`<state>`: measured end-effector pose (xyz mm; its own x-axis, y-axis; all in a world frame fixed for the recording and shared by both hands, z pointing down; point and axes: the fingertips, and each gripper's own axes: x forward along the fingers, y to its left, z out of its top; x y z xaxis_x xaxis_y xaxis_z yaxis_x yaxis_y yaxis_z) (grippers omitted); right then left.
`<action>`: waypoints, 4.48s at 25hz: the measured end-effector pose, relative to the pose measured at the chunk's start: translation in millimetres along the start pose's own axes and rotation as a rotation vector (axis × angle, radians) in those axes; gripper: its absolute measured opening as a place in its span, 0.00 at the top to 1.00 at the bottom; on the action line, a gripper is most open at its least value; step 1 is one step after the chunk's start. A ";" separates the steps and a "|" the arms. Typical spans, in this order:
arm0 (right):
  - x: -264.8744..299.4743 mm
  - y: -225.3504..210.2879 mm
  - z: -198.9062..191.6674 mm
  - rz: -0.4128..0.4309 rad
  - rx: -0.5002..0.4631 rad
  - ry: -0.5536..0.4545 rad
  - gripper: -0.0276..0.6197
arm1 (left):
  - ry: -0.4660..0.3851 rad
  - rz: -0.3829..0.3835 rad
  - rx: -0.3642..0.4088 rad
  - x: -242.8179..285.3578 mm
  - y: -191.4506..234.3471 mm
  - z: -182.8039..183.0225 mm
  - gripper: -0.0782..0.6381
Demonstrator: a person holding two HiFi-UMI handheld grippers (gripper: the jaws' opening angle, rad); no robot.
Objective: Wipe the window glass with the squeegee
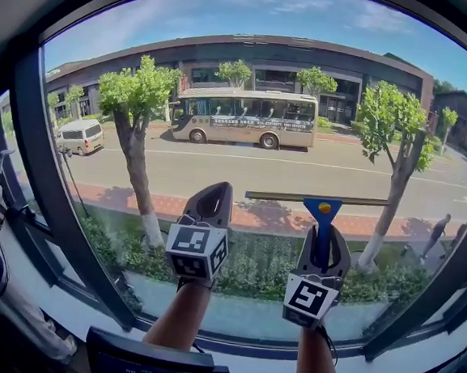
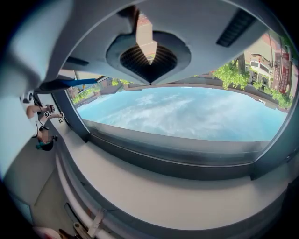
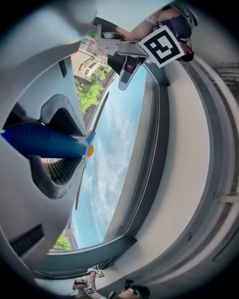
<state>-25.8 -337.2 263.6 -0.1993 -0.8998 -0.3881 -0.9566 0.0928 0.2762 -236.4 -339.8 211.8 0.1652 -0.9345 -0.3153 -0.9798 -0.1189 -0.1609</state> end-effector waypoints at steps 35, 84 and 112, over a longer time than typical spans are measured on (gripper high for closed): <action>133.9 78.6 351.0 -0.111 0.022 -0.365 0.74 | -0.309 -0.070 0.166 27.0 218.1 212.5 0.89; 187.2 72.0 393.7 -0.151 -0.014 -0.413 0.74 | -0.350 -0.072 0.137 27.5 220.1 209.6 0.89; 163.3 90.6 339.5 -0.119 -0.019 -0.383 0.74 | -0.292 -0.089 0.087 20.2 203.0 171.8 0.89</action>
<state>-217.3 -331.0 -73.2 -0.1554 -0.6797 -0.7168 -0.9744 -0.0138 0.2243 -412.6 -325.1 12.2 0.2876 -0.7841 -0.5499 -0.9488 -0.1549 -0.2753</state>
